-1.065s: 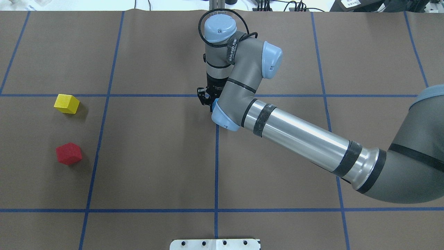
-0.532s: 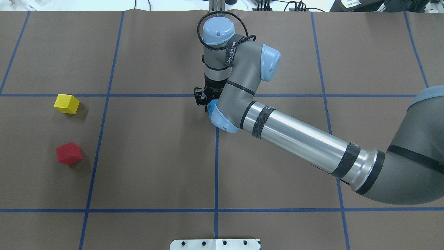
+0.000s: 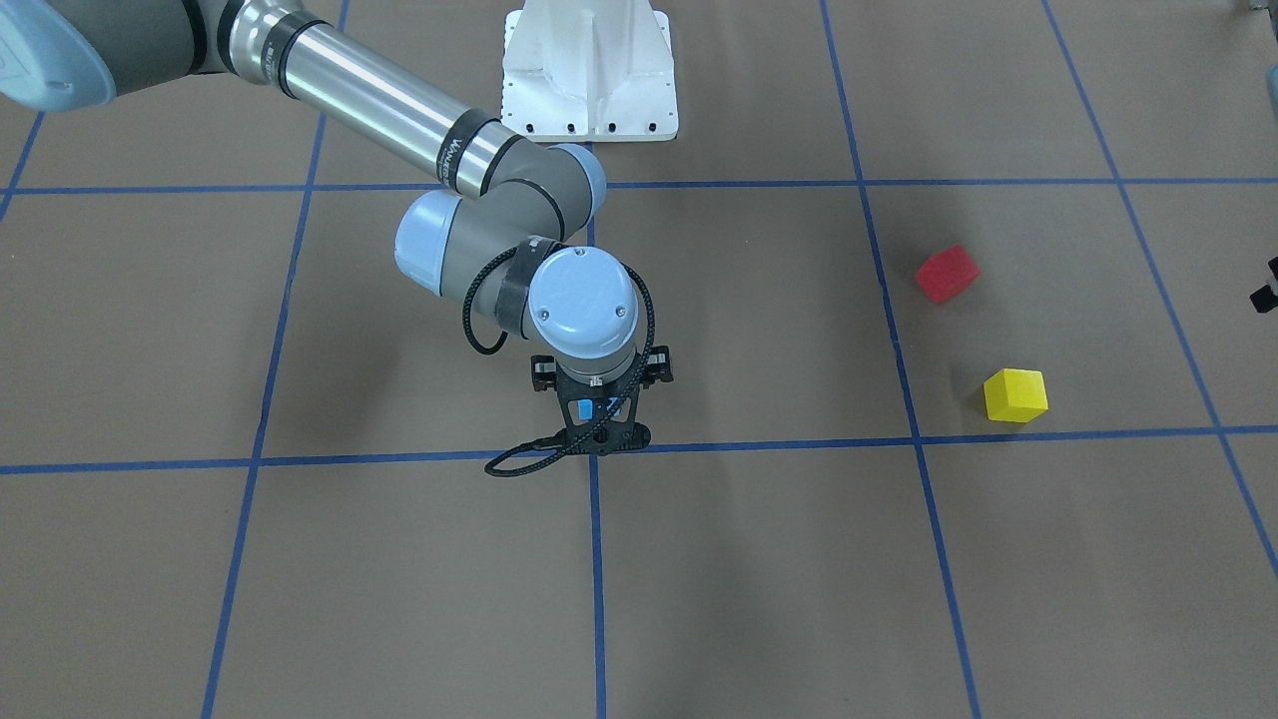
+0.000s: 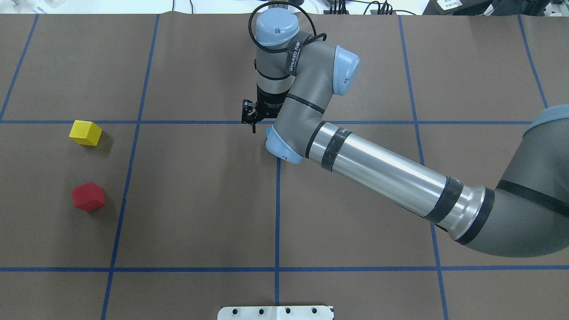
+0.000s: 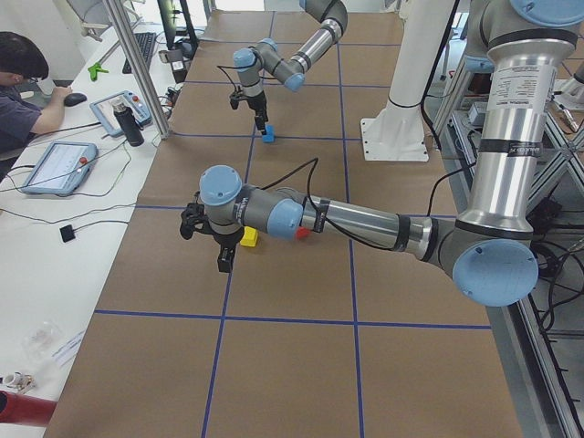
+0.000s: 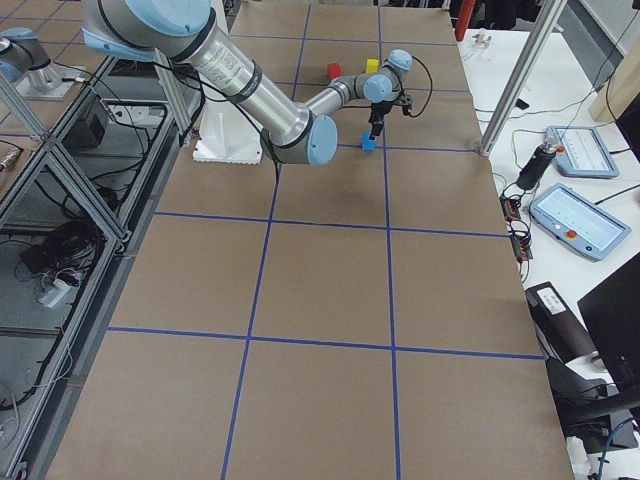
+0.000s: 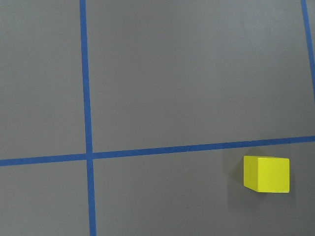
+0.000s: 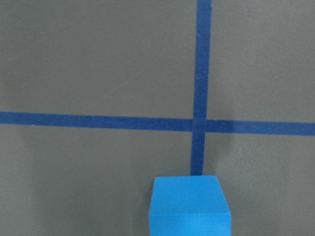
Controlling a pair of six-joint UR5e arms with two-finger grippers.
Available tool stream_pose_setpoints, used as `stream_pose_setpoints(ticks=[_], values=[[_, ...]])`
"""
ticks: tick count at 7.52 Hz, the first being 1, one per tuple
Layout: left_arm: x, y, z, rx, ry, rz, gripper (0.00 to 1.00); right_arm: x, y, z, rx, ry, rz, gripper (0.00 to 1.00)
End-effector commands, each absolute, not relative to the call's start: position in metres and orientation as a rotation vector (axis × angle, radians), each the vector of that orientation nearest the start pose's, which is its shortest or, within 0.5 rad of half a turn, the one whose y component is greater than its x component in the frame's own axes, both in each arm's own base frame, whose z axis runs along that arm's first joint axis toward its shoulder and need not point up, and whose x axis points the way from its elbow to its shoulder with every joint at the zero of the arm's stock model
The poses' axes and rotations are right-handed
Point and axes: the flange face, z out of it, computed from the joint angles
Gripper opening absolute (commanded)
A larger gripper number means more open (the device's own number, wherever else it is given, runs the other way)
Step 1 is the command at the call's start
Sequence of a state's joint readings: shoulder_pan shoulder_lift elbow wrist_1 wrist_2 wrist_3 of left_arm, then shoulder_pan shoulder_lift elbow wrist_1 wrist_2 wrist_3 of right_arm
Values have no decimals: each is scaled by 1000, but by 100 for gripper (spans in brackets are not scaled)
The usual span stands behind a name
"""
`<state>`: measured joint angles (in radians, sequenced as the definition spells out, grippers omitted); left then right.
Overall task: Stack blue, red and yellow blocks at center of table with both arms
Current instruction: 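Open and lift the right gripper while the left arm reaches toward the red cube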
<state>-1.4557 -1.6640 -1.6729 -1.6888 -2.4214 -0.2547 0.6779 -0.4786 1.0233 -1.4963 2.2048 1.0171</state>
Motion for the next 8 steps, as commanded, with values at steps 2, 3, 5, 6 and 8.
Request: stream_pose_setpoints(ticks=[2, 3, 5, 6, 8], values=[[67, -539, 470, 84, 898, -141, 100, -502, -590, 168, -126, -834, 10, 99], [104, -519, 449, 84, 863, -152, 100, -470, -595, 185, -123, -830, 33, 99], [176, -469, 415, 33, 827, -275, 100, -421, -602, 235, -76, -816, -35, 99], [209, -441, 420, 11, 783, -327, 100, -397, -611, 262, -60, -801, -59, 99], [253, -396, 443, 9, 800, -412, 100, -367, -624, 292, -43, -784, -92, 99]])
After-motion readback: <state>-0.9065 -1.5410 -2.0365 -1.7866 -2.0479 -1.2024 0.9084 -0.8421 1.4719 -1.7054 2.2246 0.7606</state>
